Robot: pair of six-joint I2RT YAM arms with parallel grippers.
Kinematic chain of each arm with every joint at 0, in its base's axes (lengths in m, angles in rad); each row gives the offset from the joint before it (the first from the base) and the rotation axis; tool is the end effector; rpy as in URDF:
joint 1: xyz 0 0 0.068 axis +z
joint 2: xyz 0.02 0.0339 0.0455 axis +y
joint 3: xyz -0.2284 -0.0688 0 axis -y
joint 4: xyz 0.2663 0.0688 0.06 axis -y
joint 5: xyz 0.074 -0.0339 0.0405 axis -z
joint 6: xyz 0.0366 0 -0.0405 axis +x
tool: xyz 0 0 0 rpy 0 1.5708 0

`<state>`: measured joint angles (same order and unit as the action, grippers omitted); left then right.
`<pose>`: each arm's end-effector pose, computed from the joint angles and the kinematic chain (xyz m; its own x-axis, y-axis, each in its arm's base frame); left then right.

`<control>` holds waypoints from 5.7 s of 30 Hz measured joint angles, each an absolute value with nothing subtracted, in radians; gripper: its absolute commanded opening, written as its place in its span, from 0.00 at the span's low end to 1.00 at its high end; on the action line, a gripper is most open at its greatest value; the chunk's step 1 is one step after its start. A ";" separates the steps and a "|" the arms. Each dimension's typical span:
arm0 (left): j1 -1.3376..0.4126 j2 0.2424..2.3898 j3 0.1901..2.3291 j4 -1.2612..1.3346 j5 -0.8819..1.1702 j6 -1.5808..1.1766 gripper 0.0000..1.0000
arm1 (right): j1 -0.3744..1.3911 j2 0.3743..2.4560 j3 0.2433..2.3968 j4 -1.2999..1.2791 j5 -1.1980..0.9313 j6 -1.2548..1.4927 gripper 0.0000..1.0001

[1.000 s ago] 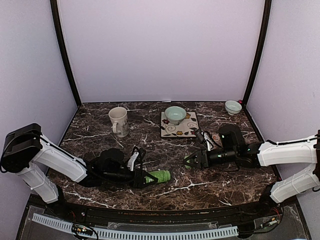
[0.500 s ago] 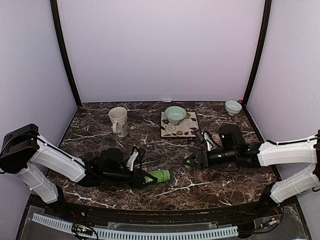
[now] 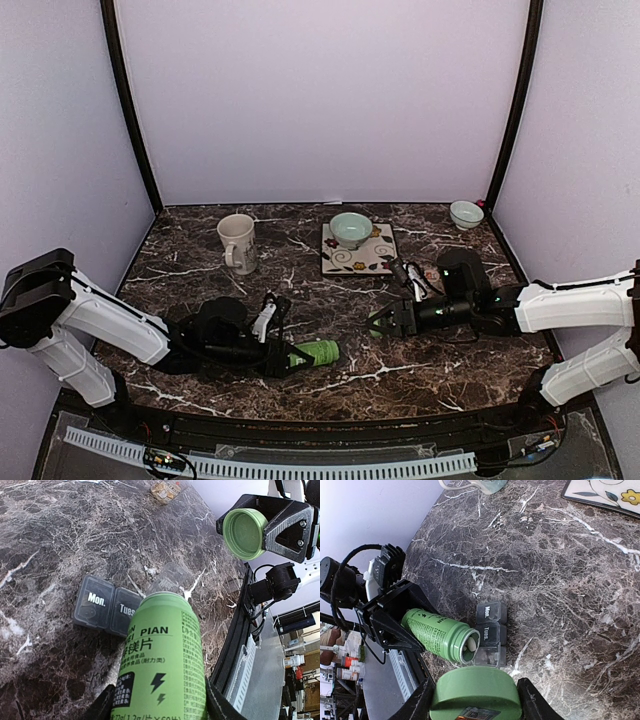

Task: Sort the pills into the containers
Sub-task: Pour the pill into the compartment of the pill container.

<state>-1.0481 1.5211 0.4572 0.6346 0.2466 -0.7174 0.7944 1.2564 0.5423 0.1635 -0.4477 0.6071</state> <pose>0.1370 -0.2557 0.0924 -0.7818 0.0799 -0.6183 0.5800 0.4570 -0.6743 0.1857 0.2116 0.1457 -0.8155 -0.0964 -0.5707 -0.5314 0.5156 0.6722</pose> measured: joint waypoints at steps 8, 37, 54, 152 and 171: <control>-1.053 1.517 0.458 0.623 0.239 -0.716 0.00 | 0.798 1.256 0.542 0.163 -0.448 0.607 0.38; -1.059 1.503 0.487 0.544 0.218 -0.688 0.00 | 0.799 1.256 0.542 0.163 -0.448 0.607 0.37; -1.071 1.486 0.505 0.516 0.200 -0.672 0.00 | 0.799 1.256 0.542 0.164 -0.447 0.609 0.37; -1.120 1.500 0.622 0.296 0.110 -0.593 0.00 | 0.811 1.247 0.542 0.161 -0.426 0.615 0.37; -1.127 1.500 0.642 0.265 0.086 -0.579 0.00 | 0.812 1.247 0.542 0.161 -0.426 0.616 0.37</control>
<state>-1.1275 1.4998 0.6418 0.2653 0.0856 -0.5789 0.8120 1.2469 0.5423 0.1612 -0.4255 0.6155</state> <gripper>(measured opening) 0.531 0.484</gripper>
